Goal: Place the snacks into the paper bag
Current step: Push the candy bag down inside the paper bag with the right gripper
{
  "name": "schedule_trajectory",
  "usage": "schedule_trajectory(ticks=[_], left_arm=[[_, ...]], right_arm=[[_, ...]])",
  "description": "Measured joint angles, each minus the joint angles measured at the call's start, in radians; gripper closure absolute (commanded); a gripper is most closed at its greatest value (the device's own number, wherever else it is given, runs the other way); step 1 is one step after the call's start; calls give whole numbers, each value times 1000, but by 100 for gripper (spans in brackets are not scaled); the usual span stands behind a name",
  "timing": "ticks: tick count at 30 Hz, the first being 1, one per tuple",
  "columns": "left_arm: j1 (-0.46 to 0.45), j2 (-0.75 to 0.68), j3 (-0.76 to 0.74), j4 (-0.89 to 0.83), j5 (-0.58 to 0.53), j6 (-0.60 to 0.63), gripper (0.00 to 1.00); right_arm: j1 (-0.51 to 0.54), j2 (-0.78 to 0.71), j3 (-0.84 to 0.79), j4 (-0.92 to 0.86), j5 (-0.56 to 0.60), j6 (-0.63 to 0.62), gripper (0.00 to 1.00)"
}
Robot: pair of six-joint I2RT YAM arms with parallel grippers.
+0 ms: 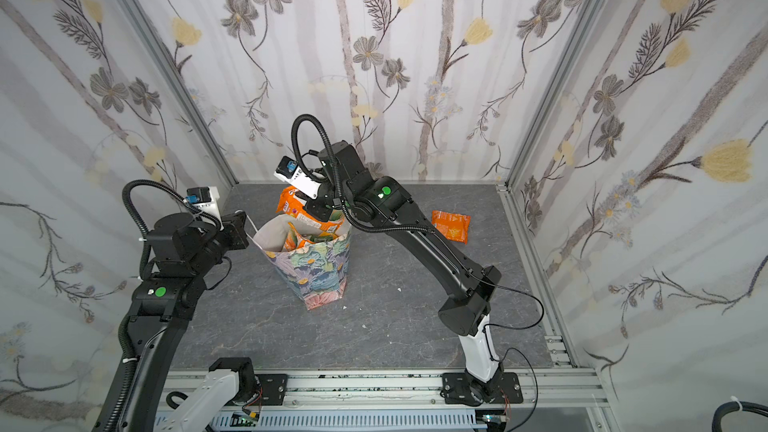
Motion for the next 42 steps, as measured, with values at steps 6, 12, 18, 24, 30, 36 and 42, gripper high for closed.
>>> schedule_trajectory(ticks=[6, 12, 18, 24, 30, 36, 42], left_arm=[[0, 0, 0, 0, 2, 0, 100], [0, -5, 0, -1, 2, 0, 100], [0, -9, 0, -2, 2, 3, 100], [0, -18, -3, -10, -5, 11, 100], [0, -11, -3, -15, -11, 19, 100], [0, -11, -3, -15, -9, 19, 100], [0, -11, 4, -21, -9, 19, 100]], right_arm=[[30, 18, -9, -3, -43, -62, 100], [45, 67, -9, -15, -40, -140, 100], [43, 102, -9, -19, 15, -221, 100], [43, 107, -9, -55, -38, -257, 100], [43, 107, -9, -127, -138, -280, 95], [43, 148, -9, -134, -146, -272, 100], [43, 181, 88, -161, -156, -241, 100]])
